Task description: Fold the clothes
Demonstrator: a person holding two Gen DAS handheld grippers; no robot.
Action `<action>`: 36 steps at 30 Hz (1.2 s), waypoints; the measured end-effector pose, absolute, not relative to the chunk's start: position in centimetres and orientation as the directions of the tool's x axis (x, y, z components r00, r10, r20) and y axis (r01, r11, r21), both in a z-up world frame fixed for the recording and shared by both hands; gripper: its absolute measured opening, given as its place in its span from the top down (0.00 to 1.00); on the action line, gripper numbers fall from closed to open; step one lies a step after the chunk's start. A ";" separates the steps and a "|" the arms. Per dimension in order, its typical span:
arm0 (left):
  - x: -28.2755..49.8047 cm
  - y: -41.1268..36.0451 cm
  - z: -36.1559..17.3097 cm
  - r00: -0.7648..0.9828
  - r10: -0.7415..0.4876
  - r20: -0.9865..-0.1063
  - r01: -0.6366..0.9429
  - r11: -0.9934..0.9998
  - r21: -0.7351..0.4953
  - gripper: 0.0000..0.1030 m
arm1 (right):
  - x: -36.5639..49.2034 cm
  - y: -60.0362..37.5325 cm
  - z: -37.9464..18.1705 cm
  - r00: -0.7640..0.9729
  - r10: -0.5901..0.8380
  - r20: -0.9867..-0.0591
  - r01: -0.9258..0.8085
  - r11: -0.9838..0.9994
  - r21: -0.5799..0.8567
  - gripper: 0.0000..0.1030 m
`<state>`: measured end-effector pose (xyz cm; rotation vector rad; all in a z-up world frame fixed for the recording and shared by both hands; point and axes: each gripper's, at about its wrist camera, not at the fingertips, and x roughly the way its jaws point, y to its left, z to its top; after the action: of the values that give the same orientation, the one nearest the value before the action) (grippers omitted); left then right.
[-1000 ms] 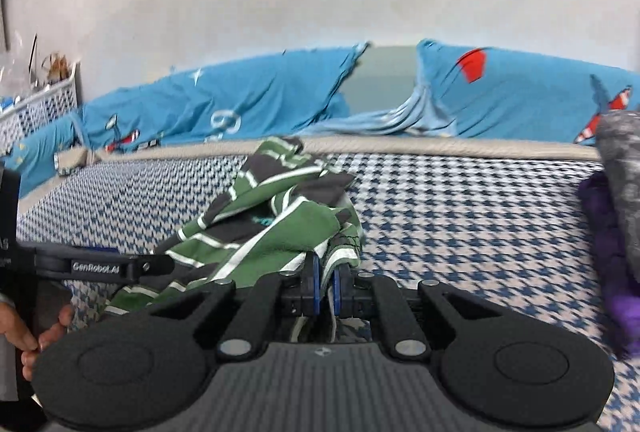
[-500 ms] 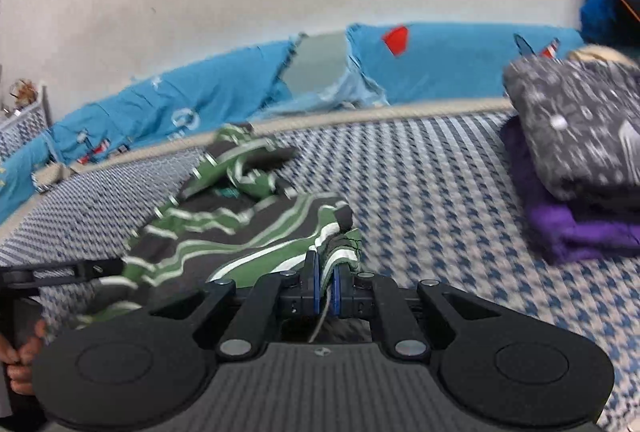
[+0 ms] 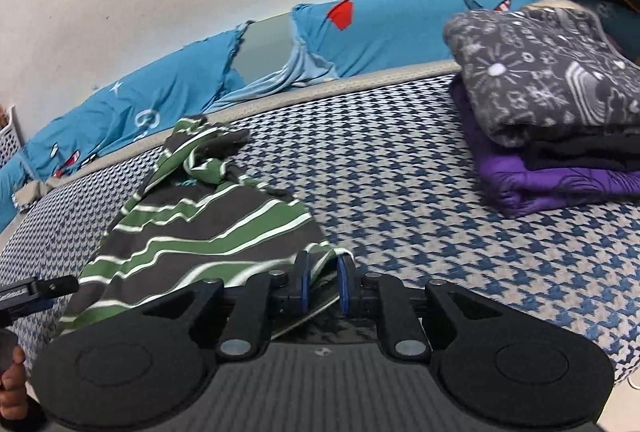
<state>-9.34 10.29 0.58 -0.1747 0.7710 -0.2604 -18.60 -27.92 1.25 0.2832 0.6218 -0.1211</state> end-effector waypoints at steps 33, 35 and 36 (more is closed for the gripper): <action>-9.5 11.9 -0.3 0.682 -0.254 -0.686 0.070 0.956 -0.284 0.00 | -15.6 -27.6 -2.4 0.748 -0.005 -0.663 0.228 0.941 0.250 0.92; -9.5 12.4 -0.4 0.684 -0.240 -0.688 0.047 0.957 -0.287 0.00 | -16.1 -27.5 -1.8 0.769 -0.035 -0.639 0.237 0.943 0.233 0.92; -9.5 12.6 -0.4 0.686 -0.236 -0.688 0.039 0.957 -0.289 0.00 | -16.4 -27.6 -1.4 0.782 -0.053 -0.622 0.245 0.942 0.229 0.93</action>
<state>-9.48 12.61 -0.42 -0.2611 0.8022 -0.1554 -16.36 -27.60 -1.37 0.3077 0.6563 -0.1637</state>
